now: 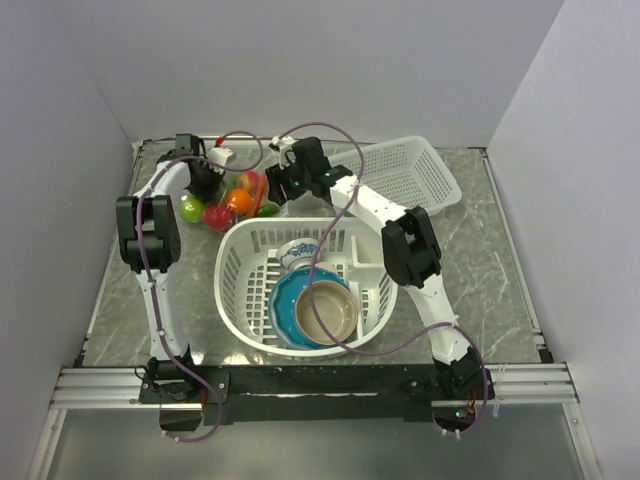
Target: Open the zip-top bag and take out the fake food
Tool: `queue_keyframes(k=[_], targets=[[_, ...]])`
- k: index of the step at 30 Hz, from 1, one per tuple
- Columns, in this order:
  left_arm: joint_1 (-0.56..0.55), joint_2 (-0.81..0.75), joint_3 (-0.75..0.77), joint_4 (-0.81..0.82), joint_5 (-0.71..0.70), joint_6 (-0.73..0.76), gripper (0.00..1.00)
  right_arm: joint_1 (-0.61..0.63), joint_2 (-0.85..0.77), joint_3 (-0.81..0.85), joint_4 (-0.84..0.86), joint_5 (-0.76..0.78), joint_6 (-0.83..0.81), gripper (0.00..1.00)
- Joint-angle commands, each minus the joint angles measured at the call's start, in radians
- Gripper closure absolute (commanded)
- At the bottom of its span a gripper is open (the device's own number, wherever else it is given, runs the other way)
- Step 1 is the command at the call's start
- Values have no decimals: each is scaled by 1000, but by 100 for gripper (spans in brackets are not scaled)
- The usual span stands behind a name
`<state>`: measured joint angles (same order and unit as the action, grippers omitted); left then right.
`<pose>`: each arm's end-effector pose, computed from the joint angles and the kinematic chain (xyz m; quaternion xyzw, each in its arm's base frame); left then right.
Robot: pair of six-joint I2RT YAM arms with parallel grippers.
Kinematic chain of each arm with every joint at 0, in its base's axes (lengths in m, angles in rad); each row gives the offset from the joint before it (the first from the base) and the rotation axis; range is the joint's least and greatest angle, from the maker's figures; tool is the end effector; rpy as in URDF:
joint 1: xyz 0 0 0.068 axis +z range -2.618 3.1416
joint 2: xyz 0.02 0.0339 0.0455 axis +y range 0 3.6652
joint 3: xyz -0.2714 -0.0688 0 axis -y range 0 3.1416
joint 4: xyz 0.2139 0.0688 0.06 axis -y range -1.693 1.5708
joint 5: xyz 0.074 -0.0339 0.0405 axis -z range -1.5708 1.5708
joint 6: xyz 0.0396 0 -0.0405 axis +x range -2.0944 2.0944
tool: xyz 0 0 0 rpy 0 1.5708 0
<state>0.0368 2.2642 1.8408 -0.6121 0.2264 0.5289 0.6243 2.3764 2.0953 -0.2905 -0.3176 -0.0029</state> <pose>0.4706 0.0084 0.1922 0.2624 0.9221 -0.0313 0.2827 0.4242 0.3209 0.2394 -0.3394 0.8011 0.2768 0.4080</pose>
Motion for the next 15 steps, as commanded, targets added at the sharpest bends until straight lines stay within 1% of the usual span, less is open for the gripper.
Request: queue_keyframes(k=[1,3,4,5,6,9,11,12,13,15], targets=[[-29,44,44,-77,134,-69,99,43,15,38,33,-54,-29,35],[-29,34,37,-75,157,-79,99,51,41,61,7,-60,-34,34],[-29,28,29,-74,160,-79,99,52,55,101,-12,-66,-45,32],[-29,17,12,-68,157,-73,99,51,75,117,-30,-83,-51,29],[-29,12,3,-64,157,-70,99,52,79,123,-59,-104,-64,22],[-29,5,-14,-54,128,-55,99,51,69,92,-110,-113,-159,13],[-31,14,-3,-49,116,-56,99,51,66,91,-142,-75,-248,14],[-29,17,6,-45,107,-61,99,49,67,91,-159,-33,-265,21],[-29,21,21,-48,108,-64,99,49,69,101,-171,26,-278,24],[-18,38,75,-55,119,-86,99,34,58,108,-209,31,-282,25]])
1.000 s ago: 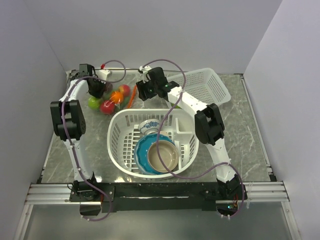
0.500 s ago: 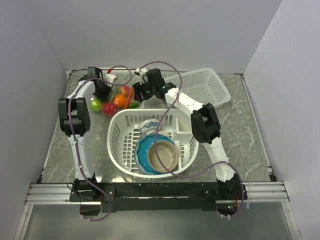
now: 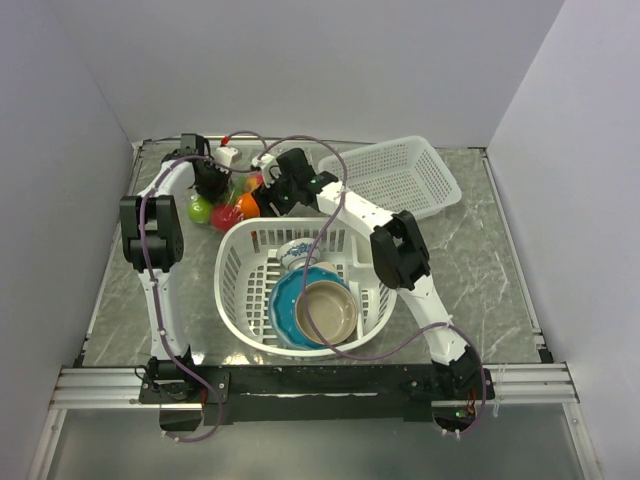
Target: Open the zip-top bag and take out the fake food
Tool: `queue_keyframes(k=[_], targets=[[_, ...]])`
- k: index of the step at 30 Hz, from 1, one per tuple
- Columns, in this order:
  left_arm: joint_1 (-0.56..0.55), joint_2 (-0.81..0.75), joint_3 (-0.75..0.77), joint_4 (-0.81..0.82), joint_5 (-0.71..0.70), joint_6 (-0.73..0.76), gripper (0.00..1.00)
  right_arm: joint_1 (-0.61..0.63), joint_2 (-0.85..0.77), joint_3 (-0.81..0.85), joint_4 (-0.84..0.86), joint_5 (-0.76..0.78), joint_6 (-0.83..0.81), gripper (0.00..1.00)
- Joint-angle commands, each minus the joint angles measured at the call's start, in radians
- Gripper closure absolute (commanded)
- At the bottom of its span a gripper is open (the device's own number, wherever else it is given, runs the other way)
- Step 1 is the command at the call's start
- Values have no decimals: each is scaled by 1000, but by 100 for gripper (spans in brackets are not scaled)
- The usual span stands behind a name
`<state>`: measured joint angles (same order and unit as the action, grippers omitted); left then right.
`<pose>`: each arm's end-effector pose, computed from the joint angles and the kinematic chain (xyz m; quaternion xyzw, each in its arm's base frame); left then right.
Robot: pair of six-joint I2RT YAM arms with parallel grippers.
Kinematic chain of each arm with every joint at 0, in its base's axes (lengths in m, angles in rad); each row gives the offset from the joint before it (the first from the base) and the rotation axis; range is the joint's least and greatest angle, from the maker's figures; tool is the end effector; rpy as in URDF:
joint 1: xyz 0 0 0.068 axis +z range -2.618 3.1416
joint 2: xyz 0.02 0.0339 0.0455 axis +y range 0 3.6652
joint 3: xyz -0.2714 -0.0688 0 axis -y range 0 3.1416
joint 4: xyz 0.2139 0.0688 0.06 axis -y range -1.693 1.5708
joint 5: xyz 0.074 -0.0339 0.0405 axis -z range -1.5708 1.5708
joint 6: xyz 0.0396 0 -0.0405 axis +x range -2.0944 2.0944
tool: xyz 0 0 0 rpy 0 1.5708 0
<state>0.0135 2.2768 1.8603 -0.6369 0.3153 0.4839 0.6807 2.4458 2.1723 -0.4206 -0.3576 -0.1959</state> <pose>0.4713 -0.0059 0.1913 0.2615 0.9191 -0.0849 0.2822 0.4077 0.3480 0.2164 -0.4465 0.7748 0.2566 0.3668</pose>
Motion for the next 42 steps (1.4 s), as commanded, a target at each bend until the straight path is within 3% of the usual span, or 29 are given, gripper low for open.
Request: queue_keyframes(k=[1,6,9,11,20,32,37,42], targets=[[9,30,71,-32,31,-45,99,-29,-22,14,-79,72,-77,23],[35,49,122,-43,64,-57,99,-44,-30,24,-141,114,-62,19],[37,41,117,-60,99,-51,99,-44,-13,50,-156,109,-53,4],[37,23,97,-63,131,-44,99,-44,7,81,-158,100,-53,0],[34,30,123,-90,195,-50,99,-40,78,201,-144,71,-68,0],[26,49,155,-76,194,-99,99,-4,85,126,-210,124,-108,0],[26,30,174,-118,223,-100,99,13,82,89,-216,163,-109,7],[34,-40,113,-112,246,-91,99,17,82,81,-237,193,-106,29]])
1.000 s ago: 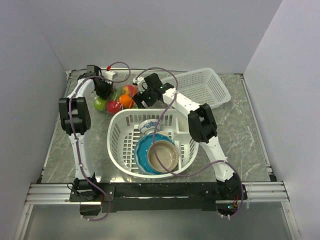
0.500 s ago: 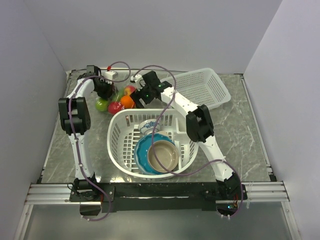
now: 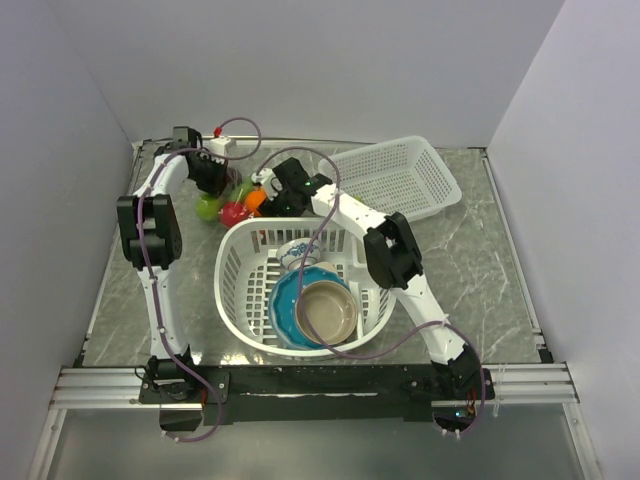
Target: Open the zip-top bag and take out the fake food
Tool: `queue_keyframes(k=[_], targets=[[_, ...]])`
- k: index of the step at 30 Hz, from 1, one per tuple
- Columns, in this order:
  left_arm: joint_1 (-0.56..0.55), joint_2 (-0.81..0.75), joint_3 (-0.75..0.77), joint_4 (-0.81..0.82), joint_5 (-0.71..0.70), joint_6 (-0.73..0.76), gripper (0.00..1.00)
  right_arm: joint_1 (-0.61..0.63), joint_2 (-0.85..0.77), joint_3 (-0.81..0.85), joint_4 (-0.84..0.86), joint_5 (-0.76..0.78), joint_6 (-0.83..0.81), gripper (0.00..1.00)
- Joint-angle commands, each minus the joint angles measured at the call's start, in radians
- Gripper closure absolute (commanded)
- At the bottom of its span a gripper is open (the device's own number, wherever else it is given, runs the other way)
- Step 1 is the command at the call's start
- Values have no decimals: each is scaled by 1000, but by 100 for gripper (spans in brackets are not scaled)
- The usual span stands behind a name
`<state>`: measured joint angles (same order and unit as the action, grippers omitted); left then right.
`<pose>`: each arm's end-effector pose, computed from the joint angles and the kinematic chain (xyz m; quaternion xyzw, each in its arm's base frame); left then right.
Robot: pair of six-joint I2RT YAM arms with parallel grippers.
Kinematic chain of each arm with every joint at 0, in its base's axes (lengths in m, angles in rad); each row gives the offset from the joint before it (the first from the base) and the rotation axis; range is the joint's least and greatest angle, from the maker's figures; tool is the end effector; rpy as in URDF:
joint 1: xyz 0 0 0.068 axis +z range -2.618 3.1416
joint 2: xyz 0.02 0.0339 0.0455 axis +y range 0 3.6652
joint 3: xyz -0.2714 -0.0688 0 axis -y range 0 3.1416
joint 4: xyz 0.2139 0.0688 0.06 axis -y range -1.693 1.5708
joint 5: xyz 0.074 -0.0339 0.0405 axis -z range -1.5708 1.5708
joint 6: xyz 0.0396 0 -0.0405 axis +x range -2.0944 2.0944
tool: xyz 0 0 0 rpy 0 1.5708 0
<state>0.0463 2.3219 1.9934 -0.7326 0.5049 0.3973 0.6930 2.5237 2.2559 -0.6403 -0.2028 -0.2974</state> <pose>0.4804 0.0031 0.2048 0.2256 0.9116 -0.1821 0.2913 0.4048 0.3465 0.1831 -0.4760 0.8121 0.1575 0.2985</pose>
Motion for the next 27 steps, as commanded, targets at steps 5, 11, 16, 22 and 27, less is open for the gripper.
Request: queue_keyframes(k=[5,11,16,22,27], targets=[[23,-102,-28,-22,52,-14,99,-3,-2,7,-39,37,7,89],[27,-142,68,-88,90,-69,99,-53,-101,-41,-10,-29,79,100],[23,-202,52,-70,66,-103,99,-113,-221,-105,33,-130,144,100],[35,-187,-73,-7,-57,-61,99,-179,-345,-160,82,-247,216,100],[44,-148,-96,13,-114,-58,99,-204,-408,-194,105,-230,244,100]])
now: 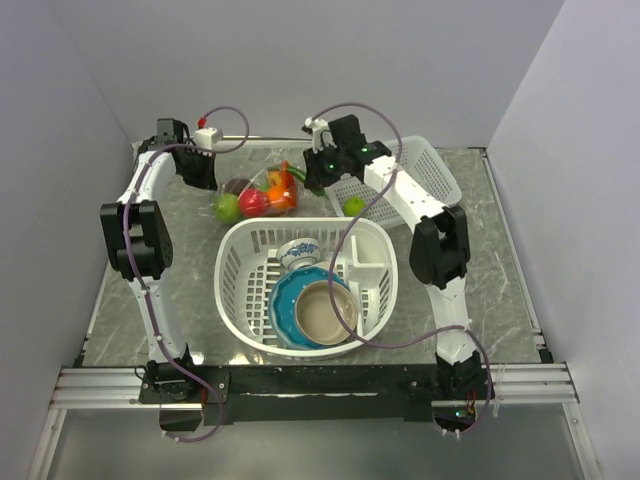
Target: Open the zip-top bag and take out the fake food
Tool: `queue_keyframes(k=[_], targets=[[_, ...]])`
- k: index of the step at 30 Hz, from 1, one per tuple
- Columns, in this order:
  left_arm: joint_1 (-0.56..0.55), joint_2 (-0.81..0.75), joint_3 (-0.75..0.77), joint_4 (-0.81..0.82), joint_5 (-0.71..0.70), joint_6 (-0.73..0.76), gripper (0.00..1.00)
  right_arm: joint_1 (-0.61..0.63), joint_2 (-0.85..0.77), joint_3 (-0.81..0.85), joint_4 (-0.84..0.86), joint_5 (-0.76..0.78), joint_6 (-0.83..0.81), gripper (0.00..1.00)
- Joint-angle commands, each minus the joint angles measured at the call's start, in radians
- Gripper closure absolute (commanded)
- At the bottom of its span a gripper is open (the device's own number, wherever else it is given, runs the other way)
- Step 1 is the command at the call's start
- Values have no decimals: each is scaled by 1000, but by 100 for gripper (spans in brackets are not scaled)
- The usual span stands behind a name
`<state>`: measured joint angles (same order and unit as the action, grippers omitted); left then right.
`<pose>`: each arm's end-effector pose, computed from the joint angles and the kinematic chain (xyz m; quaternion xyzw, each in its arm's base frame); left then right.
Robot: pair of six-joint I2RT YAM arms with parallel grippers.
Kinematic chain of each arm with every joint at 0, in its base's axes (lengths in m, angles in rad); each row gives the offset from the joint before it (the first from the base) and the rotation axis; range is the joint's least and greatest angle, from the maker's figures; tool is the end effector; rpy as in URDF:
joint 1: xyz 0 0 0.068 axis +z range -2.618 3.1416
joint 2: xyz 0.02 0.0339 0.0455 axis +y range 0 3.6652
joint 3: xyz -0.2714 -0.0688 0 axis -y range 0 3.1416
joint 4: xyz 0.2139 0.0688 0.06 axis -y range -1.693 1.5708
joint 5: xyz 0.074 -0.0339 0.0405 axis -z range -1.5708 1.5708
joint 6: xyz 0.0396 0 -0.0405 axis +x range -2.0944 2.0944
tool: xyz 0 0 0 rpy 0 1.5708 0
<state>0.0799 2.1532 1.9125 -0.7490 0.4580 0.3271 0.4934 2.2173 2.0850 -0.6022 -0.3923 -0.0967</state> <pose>0.4514 0.0186 0.2559 0.1796 0.9179 -0.1566 0.3172 0.4204 0.2433 0.2873 -0.3364 0.8346 0.2531 0.3554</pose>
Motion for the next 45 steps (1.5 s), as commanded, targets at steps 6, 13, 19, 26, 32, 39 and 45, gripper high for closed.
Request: queue_keyframes(k=[6,13,19,26,32,39,45], targets=[[9,39,-36,66,-148,29,99,-39,-93,-7,7,174,75,100],[9,57,-46,65,-186,47,99,-93,-97,-28,-13,581,165,100],[-2,42,-67,66,-177,47,99,-161,-85,-31,-8,748,250,93],[-11,59,-61,69,-182,50,99,-102,-123,-98,66,779,189,0],[-12,100,37,33,-168,50,99,5,-261,-278,286,548,106,0],[-12,126,62,36,-189,52,99,88,-81,-135,217,371,71,41],[-25,155,-18,92,-272,78,99,97,15,-99,233,256,84,38]])
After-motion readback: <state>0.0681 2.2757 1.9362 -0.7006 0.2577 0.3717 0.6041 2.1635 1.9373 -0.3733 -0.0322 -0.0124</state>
